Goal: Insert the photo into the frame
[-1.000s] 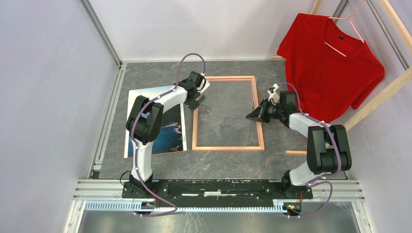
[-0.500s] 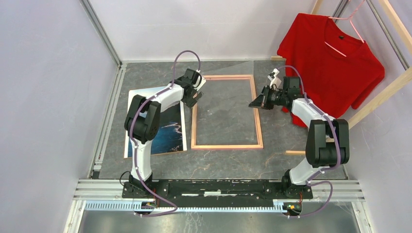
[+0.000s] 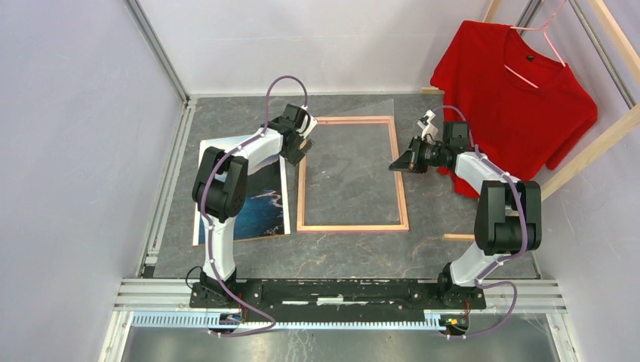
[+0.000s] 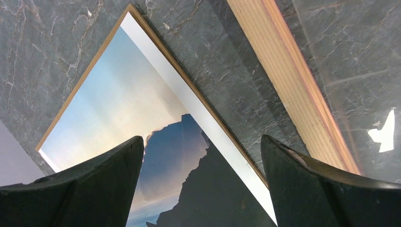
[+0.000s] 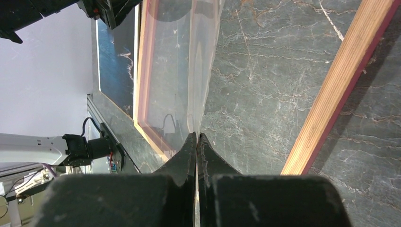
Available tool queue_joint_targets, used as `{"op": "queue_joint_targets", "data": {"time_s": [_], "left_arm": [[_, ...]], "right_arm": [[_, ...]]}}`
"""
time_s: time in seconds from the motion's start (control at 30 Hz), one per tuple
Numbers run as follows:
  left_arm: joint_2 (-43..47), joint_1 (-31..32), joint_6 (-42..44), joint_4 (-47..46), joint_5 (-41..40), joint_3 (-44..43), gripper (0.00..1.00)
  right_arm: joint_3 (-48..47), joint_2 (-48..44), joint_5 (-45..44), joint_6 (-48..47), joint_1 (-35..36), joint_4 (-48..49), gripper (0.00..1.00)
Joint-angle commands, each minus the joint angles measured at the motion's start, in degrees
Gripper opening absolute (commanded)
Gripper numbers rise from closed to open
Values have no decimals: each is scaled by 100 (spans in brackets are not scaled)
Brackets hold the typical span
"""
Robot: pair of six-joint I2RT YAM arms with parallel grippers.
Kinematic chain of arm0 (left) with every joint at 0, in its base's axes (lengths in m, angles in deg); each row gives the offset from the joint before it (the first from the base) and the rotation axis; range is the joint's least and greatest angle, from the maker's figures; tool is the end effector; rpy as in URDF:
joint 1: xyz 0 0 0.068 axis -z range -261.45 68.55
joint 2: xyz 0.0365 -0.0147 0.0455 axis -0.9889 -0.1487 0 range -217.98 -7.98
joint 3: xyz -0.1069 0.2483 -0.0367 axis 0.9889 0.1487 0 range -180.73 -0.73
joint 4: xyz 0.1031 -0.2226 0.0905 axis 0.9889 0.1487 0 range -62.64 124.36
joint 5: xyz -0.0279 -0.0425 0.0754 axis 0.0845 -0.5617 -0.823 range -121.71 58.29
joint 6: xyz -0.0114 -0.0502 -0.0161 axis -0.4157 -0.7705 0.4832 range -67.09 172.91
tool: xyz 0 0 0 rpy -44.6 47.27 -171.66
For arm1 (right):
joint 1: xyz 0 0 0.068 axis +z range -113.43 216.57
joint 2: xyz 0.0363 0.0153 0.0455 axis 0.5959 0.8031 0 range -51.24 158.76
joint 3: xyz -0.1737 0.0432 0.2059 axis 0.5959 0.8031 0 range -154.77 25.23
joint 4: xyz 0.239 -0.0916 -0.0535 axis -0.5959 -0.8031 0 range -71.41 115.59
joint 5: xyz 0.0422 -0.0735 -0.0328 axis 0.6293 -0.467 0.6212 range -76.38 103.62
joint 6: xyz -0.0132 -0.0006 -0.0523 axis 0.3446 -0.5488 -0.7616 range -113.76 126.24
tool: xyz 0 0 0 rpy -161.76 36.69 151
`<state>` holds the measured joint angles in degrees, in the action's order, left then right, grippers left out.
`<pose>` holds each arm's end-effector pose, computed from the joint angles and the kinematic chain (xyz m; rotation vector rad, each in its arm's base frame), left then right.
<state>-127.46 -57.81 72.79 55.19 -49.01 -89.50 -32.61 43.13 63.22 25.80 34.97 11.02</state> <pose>0.4143 -0.1697 0.1777 0.8475 2.4191 0.3658 0.3344 0.0179 0.2036 0.0545 2.3768 1.2002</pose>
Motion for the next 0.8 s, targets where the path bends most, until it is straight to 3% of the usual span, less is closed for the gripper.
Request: {"op": "queue_joint_targets", "data": {"time_s": [0.0, 0.77], "left_arm": [[-109, 14, -287, -4, 126, -247, 99], [-352, 1, -323, -203, -36, -360, 99]], "right_arm": [[-202, 165, 260, -188, 8, 138, 0], [-701, 767, 32, -783, 11, -502, 0]]}}
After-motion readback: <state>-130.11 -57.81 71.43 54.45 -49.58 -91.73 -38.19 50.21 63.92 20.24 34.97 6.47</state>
